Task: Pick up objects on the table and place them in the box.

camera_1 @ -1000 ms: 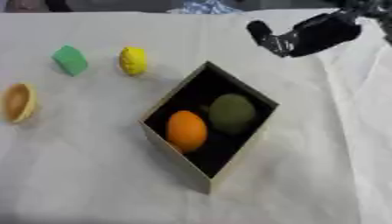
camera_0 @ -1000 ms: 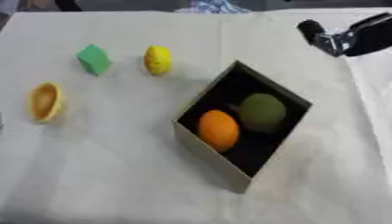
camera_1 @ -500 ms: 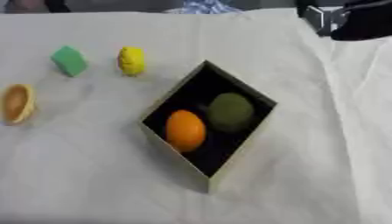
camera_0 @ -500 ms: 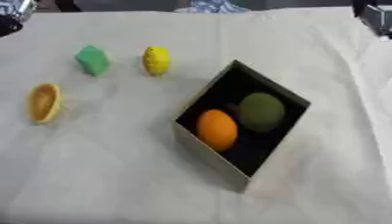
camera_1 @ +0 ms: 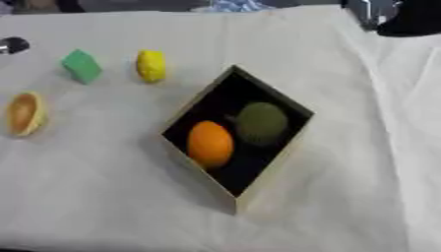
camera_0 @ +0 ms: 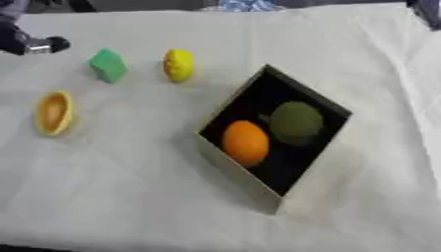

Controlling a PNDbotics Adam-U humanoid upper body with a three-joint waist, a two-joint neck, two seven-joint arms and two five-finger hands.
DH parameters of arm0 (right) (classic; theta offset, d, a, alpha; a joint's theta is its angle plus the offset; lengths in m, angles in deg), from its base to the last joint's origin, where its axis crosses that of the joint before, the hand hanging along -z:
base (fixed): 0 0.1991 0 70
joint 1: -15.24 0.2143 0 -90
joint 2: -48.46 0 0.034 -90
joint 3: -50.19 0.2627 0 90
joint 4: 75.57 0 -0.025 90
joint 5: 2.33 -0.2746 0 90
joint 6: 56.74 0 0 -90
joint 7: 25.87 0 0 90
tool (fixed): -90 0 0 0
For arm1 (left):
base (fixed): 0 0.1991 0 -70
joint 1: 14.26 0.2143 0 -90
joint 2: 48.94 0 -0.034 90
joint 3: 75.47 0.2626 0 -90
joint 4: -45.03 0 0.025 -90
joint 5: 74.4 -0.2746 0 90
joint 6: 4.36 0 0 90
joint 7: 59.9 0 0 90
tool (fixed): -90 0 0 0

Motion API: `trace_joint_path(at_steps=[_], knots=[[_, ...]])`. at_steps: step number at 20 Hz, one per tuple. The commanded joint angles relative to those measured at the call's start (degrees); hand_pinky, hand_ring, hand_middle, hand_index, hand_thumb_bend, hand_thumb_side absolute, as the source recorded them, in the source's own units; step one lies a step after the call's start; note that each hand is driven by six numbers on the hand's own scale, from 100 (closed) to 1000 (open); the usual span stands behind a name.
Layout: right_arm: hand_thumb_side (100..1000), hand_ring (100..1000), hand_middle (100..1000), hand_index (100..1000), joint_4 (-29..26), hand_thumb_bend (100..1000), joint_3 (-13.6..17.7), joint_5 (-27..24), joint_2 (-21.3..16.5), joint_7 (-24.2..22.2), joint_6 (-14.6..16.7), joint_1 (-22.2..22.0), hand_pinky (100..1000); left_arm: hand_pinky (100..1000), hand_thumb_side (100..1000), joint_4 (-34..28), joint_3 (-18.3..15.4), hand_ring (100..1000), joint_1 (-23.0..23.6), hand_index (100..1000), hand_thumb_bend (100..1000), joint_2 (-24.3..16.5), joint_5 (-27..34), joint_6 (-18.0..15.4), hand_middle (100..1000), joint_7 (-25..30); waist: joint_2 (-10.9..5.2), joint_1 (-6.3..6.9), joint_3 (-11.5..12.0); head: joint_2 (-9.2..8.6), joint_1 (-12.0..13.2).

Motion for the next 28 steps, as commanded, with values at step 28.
trace_joint_path(at_steps=[28], knots=[[312,891,691,805,-0.1,100,1.3,-0.7,-0.6,1.3,-0.5,-0.2,894,829,429,20.8,1.9,811,-6.2,883,589,7.0,-12.9,-5.3,771,7.6,-0.91,-0.62,0.0,-0.96,0.4]])
